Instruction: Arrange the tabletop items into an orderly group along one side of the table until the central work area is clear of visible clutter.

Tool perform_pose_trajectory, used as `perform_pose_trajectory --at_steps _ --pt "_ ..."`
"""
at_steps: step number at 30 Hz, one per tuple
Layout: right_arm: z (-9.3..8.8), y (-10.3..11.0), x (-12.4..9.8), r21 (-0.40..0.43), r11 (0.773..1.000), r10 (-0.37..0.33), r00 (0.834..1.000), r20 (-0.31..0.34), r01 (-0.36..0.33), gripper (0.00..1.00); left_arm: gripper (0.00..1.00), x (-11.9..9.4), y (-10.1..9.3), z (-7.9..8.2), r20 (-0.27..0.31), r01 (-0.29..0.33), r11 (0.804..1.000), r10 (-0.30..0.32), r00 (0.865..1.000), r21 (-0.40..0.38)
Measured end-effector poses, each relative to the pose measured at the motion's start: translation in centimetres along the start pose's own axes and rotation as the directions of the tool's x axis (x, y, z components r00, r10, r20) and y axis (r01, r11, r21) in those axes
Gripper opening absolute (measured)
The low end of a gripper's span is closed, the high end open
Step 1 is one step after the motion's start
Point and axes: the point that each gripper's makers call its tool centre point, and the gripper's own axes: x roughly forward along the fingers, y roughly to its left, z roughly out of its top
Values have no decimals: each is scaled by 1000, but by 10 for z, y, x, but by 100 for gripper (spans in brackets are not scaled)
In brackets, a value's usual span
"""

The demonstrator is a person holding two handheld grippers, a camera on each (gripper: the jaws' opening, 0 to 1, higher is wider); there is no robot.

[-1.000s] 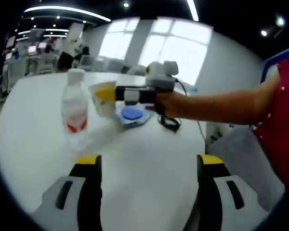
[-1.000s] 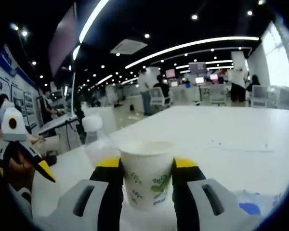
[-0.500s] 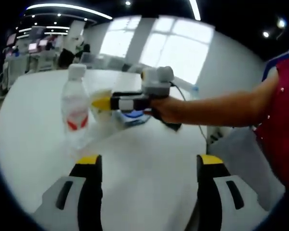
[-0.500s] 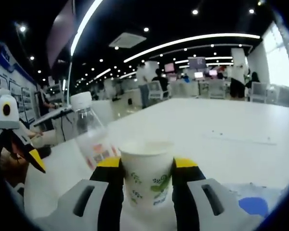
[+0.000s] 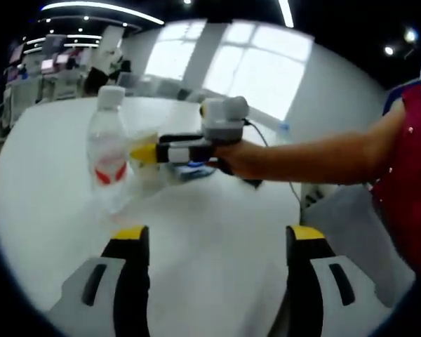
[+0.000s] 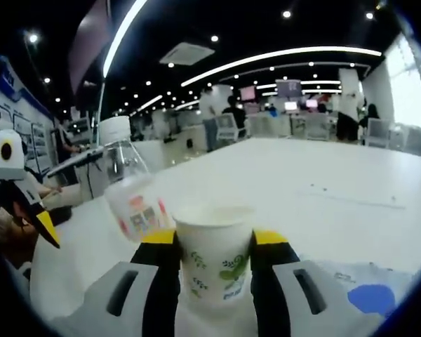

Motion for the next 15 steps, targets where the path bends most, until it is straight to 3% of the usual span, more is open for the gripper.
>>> perform_pose_trajectory --at_steps 15 --pt "-7 5 -5 -30 999 15 1000 -10 -16 40 76 -2 -1 -1 -6 2 1000 -2 1000 -1"
